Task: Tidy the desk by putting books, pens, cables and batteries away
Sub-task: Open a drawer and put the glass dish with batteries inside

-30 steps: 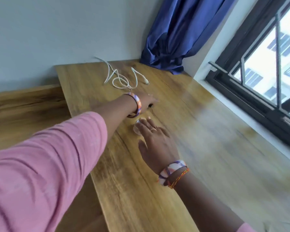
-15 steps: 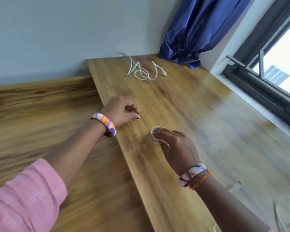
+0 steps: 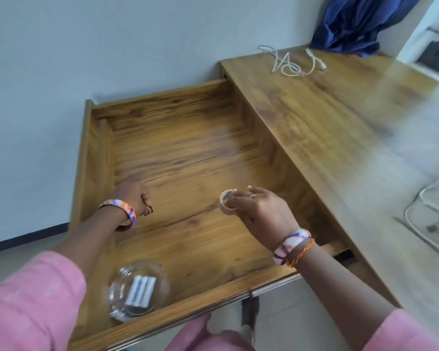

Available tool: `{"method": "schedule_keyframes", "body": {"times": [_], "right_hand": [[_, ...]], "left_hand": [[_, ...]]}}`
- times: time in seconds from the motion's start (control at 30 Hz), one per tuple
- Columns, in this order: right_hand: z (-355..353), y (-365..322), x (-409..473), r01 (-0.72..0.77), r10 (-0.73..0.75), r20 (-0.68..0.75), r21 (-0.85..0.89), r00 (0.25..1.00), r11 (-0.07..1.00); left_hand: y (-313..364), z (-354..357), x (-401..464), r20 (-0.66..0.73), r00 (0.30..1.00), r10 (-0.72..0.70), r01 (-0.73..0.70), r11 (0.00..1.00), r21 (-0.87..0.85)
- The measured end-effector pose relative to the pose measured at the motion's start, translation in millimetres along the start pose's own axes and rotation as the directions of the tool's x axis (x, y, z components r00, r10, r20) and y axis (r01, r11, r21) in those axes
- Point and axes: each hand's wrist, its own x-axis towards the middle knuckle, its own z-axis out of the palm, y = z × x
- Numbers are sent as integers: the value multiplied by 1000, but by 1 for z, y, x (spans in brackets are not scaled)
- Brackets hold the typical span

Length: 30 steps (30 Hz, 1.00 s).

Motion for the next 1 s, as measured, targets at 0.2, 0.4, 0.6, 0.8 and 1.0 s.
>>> {"method": "schedule_keyframes", "body": {"times": [0.2,0.4,0.6,0.8,1.0], "right_hand": [[21,-59,-14,-23,19,119,39,993,999],[43,-85,-8,-102,79,298,65,951,993],[80,-122,23,-95,51,529,57,847,994],[109,-161,43,47,-2,578,-64,816,997],[133,-184,52,193,-89,646,-91,758,977]], "left_hand": [[-48,9,-22,242,970,36,-95,967,237],[-40,5,-22,302,948,104,-236,864,444],[-41,-2,-13,292,939,184,-307,831,465],[-42,-6,-4,354,918,180,-337,825,454],[-41,-12,-4,423,882,207,-402,798,448]]}}
